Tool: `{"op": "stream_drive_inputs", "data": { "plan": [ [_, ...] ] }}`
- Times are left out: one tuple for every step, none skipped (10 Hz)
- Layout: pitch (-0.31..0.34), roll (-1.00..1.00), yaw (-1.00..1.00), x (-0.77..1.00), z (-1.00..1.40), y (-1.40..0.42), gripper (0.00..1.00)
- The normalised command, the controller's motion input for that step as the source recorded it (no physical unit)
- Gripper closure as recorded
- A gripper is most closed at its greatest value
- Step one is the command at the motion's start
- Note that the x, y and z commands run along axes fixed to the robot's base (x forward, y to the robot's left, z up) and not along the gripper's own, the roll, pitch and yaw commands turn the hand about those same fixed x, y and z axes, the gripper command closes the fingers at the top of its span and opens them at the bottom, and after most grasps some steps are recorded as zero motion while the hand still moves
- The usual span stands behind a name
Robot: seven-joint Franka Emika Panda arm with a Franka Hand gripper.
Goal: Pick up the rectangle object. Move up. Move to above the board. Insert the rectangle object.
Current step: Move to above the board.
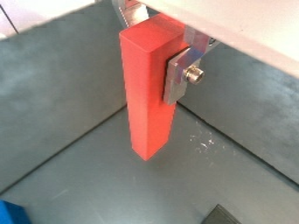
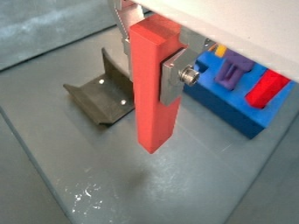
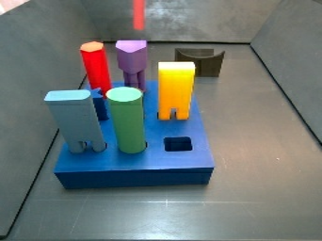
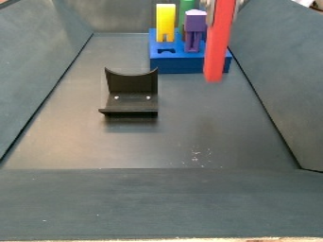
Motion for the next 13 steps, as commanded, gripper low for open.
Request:
{"op": "stream_drive_inputs", "data": {
  "plan": [
    [0.028, 0.05, -0.03, -0.12, 0.99, -0.09, 1.0],
    [0.038, 0.07, -0.01, -0.07, 0.78, -0.05, 1.0],
    [0.052, 0.08, 0.0, -0.03, 0.63, -0.03, 1.0],
    [0.07, 0.07, 0.0, -0.01, 0.49, -0.02, 1.0],
    [0.087, 0.06, 0.01, 0.0, 0.35, -0.01, 1.0],
    [0.095, 0.06, 0.01, 0.01, 0.17, -0.01, 1.0],
    [0.021, 0.19, -0.25, 0.2, 0.16, -1.0, 1.0],
    [0.015, 0.19, -0.21, 0.2, 0.15, -1.0, 1.0],
    [0.019, 0.16, -0.15, 0.2, 0.16, -1.0, 1.0],
    [0.027, 0.06, -0.07, 0.21, 0.16, -1.0, 1.0],
    [0.05, 0.01, -0.01, 0.21, 0.16, -1.0, 1.0],
    [0.069, -0.01, 0.0, 0.22, 0.17, -1.0, 1.0],
    [0.086, 0.0, 0.0, 0.22, 0.17, -1.0, 1.0]
  ]
}}
